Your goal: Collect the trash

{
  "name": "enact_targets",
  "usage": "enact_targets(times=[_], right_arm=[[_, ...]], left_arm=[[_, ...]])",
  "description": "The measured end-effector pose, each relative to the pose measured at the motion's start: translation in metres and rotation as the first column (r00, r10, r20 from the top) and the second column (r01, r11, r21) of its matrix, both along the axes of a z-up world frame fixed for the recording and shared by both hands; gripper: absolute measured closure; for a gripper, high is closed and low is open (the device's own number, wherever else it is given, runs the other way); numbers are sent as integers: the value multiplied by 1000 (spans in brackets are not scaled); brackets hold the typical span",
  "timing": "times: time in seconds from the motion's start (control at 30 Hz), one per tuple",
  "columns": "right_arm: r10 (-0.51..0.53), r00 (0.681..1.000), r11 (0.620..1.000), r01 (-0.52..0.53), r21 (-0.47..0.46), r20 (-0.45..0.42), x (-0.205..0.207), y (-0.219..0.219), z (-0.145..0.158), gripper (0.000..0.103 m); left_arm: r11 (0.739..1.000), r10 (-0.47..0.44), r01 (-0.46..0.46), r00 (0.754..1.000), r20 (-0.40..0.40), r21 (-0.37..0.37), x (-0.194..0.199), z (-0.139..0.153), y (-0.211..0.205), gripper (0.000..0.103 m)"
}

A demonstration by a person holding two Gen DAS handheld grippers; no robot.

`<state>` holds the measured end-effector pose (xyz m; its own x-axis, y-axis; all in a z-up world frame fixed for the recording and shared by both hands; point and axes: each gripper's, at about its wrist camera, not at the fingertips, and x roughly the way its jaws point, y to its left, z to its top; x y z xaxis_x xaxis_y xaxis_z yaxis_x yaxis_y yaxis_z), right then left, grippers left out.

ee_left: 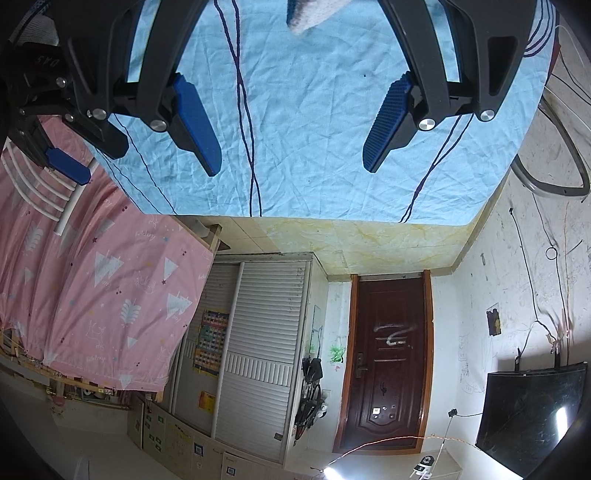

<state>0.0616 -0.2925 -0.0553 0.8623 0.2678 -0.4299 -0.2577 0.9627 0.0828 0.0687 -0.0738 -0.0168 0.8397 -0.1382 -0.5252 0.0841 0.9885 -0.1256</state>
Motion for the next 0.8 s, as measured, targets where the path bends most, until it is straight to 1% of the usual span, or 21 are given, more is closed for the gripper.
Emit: enact_targets(times=[0.33, 0.6, 0.8], right_arm=[[-2, 1000, 1000, 2, 0, -3, 0, 1, 0, 6], [1, 1000, 1000, -1, -4, -5, -1, 1, -1, 6], [1, 1000, 1000, -1, -6, -2, -1, 2, -1, 6]], left_arm=[[1000, 3, -3, 1000, 2, 5, -1, -4, 0, 33], [1000, -5, 5, 1000, 30, 11, -6, -3, -3, 33], [1000, -10, 10, 1000, 22, 11, -6, -2, -5, 33]])
